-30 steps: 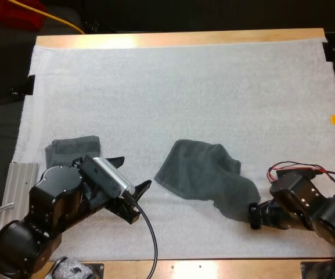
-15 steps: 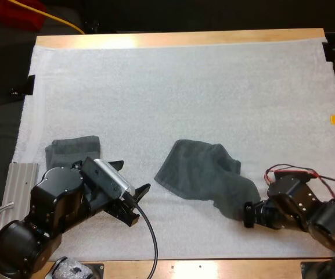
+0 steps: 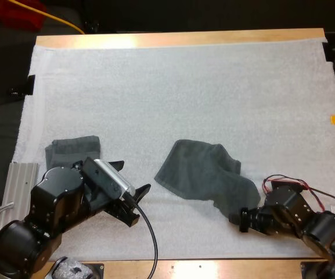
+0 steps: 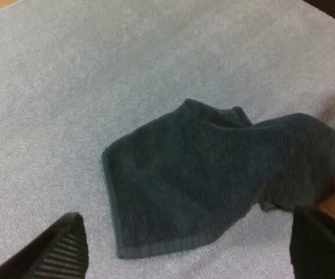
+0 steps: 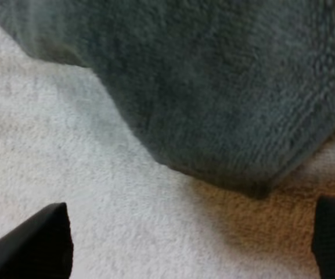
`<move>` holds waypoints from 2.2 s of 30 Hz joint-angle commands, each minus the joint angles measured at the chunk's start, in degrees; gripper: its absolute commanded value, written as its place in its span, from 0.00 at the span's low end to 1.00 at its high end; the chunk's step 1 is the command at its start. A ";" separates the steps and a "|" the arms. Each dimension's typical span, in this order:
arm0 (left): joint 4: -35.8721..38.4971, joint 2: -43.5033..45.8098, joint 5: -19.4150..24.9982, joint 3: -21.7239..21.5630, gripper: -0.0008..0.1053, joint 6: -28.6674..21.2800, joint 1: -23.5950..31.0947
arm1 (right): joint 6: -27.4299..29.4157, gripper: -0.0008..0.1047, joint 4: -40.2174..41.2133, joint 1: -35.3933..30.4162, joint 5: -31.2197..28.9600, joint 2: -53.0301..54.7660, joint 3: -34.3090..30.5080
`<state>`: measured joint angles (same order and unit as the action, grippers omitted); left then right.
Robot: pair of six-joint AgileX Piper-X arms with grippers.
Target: Pick towel from pile, fold and stack
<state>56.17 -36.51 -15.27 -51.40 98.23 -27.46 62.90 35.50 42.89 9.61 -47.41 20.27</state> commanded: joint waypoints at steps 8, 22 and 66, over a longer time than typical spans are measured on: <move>-0.35 0.10 -0.02 -0.26 0.66 0.49 -0.15 | -5.00 0.77 -12.82 0.03 1.13 0.41 -6.70; -0.35 0.10 -0.50 -0.26 0.66 0.49 -0.15 | -8.35 0.77 -20.53 0.03 -1.13 0.41 -9.81; -0.35 0.10 -2.59 -0.26 0.66 0.49 -0.15 | -11.41 0.15 -24.17 0.03 0.52 -7.25 -9.81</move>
<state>56.24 -36.51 -17.46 -51.40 98.30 -27.46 51.45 10.94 42.89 9.69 -54.72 10.41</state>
